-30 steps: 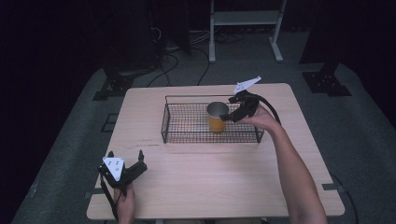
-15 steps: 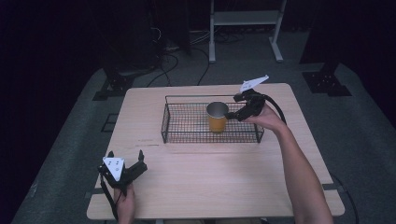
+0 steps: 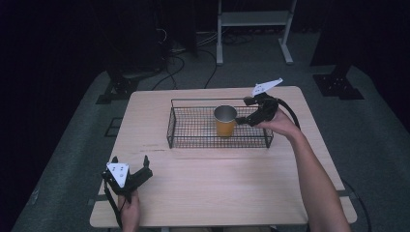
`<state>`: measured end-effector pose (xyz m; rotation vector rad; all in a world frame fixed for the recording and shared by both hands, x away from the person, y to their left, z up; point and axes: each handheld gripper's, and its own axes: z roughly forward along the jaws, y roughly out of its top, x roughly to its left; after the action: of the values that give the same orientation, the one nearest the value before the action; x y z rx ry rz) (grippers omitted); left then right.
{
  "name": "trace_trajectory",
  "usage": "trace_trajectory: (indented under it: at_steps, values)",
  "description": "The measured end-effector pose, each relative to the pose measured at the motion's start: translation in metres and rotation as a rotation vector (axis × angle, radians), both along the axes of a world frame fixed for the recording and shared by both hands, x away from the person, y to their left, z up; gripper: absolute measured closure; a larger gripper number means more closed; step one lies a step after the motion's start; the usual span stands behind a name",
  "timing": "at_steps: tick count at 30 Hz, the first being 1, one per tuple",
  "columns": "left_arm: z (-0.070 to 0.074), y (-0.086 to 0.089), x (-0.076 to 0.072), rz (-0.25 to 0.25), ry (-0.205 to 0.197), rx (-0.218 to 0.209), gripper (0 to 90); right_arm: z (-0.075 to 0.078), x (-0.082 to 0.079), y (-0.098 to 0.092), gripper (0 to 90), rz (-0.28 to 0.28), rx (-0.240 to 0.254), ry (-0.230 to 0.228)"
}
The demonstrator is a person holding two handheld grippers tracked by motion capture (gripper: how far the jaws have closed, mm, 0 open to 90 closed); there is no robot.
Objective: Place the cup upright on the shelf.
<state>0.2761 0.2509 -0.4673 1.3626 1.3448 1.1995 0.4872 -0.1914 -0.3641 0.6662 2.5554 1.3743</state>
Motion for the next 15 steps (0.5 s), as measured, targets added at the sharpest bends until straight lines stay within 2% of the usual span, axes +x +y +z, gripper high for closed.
trace_trajectory:
  at_steps: [15]
  values:
    - [0.0, -0.001, 0.0, -0.002, 0.001, 0.004, 0.0, 0.001, -0.012, -0.006, 0.0, 0.012, 0.001, -0.006]
